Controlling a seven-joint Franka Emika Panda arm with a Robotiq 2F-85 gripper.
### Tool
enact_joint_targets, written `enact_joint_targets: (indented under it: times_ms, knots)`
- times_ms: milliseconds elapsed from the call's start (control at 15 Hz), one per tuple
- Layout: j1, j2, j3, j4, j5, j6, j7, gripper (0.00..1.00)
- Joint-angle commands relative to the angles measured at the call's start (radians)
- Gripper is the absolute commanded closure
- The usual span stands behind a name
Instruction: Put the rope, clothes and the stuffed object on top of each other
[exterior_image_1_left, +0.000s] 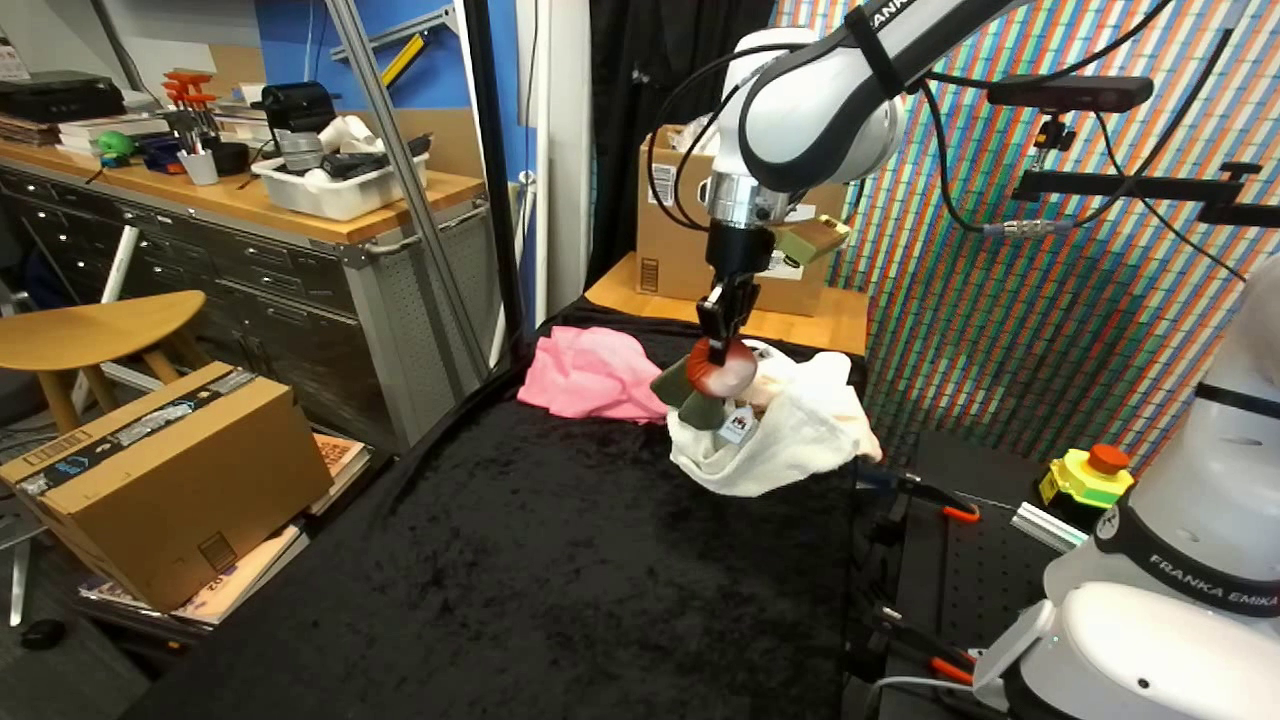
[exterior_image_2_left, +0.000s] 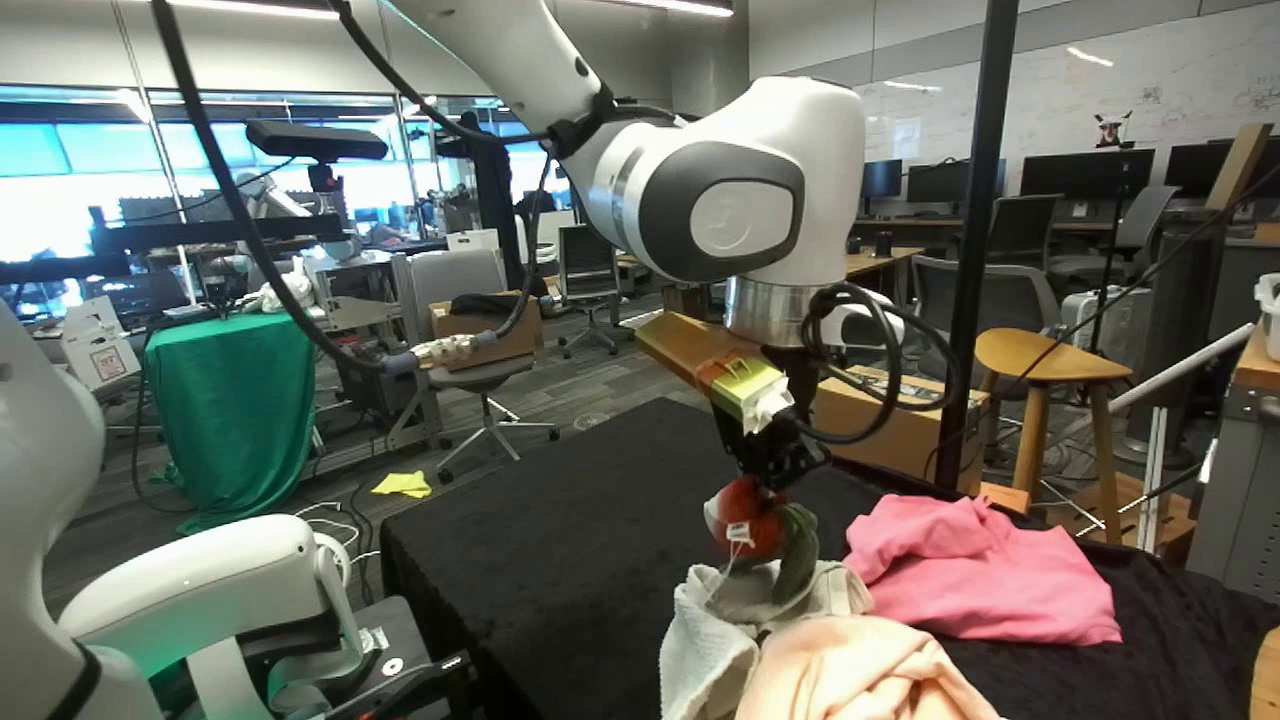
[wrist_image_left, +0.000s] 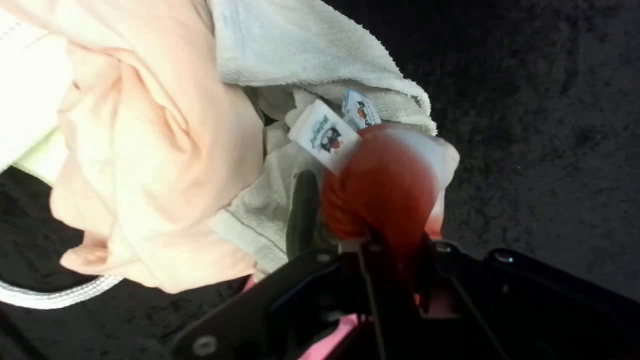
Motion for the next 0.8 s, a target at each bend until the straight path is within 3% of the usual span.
enact_joint_targets:
  times_ms: [0,267,333,400,733]
  knots:
    - [-0.018,0.014,-0.021,0.009,-0.067,-0.026,0.069,0.94]
    - [-0.028,0.037,-0.035,0.001,-0.127,-0.04,0.111,0.95]
    - [-0.029,0.04,-0.036,-0.001,-0.132,-0.042,0.115,0.83]
    - [-0.029,0.041,-0.036,-0.002,-0.136,-0.048,0.12,0.62]
    - [-0.027,0.041,-0.034,0.0,-0.134,-0.05,0.129,0.25]
